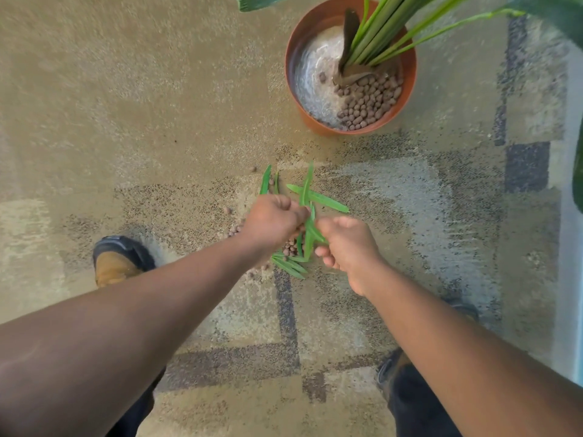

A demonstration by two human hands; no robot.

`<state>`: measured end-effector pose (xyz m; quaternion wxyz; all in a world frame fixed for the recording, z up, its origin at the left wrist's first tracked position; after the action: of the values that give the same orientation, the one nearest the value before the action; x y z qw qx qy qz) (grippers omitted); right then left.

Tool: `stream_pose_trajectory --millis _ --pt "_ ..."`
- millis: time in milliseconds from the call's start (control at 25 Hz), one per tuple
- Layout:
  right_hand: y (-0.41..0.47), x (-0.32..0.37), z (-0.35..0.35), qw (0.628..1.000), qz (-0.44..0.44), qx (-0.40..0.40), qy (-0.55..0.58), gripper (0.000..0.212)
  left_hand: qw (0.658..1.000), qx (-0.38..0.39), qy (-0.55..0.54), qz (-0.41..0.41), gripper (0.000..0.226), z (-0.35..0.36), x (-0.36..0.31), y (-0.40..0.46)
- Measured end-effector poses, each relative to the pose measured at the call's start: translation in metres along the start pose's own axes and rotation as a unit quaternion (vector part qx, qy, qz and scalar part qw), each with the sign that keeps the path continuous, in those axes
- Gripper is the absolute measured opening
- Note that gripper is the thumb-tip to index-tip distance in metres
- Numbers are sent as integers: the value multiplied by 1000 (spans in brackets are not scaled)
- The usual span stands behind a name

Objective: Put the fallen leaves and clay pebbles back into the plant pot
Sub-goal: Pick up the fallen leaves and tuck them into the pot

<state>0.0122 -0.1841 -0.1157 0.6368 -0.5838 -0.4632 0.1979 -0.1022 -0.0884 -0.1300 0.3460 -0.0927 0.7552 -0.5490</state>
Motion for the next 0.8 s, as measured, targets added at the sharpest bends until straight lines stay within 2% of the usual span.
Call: stream_pose_trajectory --millis 160,280,400,520,640,800 --pt "8 60 -19 972 -207 -111 18 11 994 -76 -13 76 17 -25 -64 3" --pt "17 110 -23 953 -287 -98 6 15 989 -96 -64 94 14 -38 -120 18" --pt "28 139 -17 954 -289 -77 -27 16 987 -129 -68 64 16 -41 -155 37" --pt "40 152 -12 958 -272 -82 -29 5 988 -141 -47 35 25 -44 -167 53" --pt "46 155 -12 959 -267 -94 -17 7 983 -159 27 85 32 -44 -168 59" --pt "52 155 -15 963 -247 -92 46 16 976 -174 -50 118 34 -42 -175 61"
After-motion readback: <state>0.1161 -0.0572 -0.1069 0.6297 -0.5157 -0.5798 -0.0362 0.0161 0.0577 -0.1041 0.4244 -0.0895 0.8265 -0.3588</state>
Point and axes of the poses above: each hand's wrist, its own y-axis towards the middle knuckle, its own z-axis out of the palm, x = y × z, the point moved 1 cm from there along y, towards the middle knuckle, and after that the axes turned 12 degrees about y, right-handed, at the moved point
